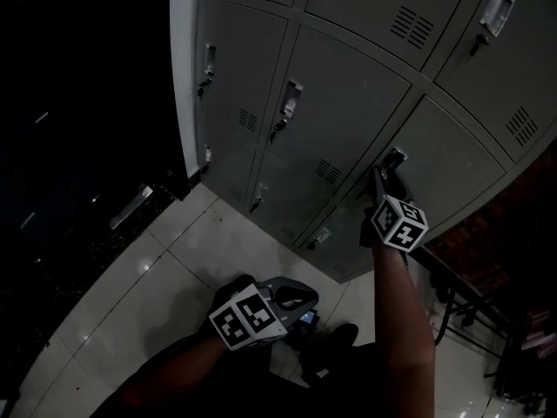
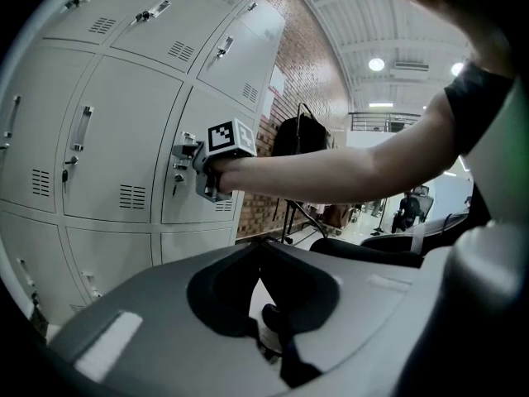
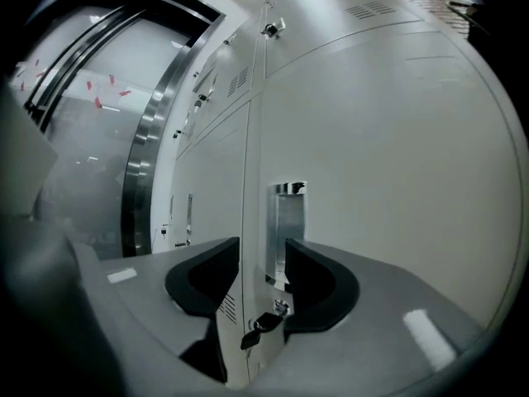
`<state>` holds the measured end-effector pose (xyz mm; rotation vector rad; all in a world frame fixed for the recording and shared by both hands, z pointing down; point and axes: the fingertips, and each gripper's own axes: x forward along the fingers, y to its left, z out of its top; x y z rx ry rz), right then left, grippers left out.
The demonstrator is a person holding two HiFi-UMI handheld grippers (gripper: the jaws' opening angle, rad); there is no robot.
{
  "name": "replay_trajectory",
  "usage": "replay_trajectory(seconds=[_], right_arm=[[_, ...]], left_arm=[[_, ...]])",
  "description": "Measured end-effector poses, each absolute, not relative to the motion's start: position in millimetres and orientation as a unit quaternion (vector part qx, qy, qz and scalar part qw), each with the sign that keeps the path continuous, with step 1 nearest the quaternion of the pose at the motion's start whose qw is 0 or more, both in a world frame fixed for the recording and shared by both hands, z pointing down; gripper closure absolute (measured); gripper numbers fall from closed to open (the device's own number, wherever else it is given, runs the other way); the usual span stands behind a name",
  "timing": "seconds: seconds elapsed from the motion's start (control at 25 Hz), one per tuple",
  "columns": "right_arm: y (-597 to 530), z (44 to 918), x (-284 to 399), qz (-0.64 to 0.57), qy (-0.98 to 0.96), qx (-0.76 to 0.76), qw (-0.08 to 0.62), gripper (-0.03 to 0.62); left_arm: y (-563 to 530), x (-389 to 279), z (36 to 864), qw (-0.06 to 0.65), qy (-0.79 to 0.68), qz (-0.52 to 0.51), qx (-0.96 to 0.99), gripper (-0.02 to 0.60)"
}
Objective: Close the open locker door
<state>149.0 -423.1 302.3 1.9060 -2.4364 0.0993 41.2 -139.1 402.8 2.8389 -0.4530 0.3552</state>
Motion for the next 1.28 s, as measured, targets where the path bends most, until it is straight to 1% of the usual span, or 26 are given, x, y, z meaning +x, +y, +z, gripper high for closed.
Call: replay_trajectory(seconds=[0.12,0.28,0.4,0.56,0.84,1.04,1.28], right_arm=[[-398,303,162,0.042,-0.786,0.616,-0.001,0.453],[-349,307,177,0.044,-0.797,0.602,-0.002,0.525],[-309,305,190,0.043,-0.808,0.588,-0.005,0.551],[-251,304,202,0.043,-0.822,0.568,-0.011,0.562],[-159,325,218,0.056,-0.826,0.561,0.014,0.562],[-118,353,204,0.08,-0.849,0.522,0.026,0.568],[-95,375,194,0.07,-0.872,0.482,0.055,0.582]], left_arm=[[-138,41,405,0.123,-0.155,0.125,0.972,0.569],[-138,40,403,0.12,-0.153,0.126,0.973,0.569],[-139,40,403,0.12,-0.153,0.127,0.973,0.569],[-138,40,404,0.116,-0.152,0.128,0.973,0.569],[-135,42,402,0.108,-0.148,0.131,0.974,0.569],[-135,46,400,0.103,-0.144,0.13,0.976,0.569],[-129,52,399,0.102,-0.134,0.131,0.977,0.569]])
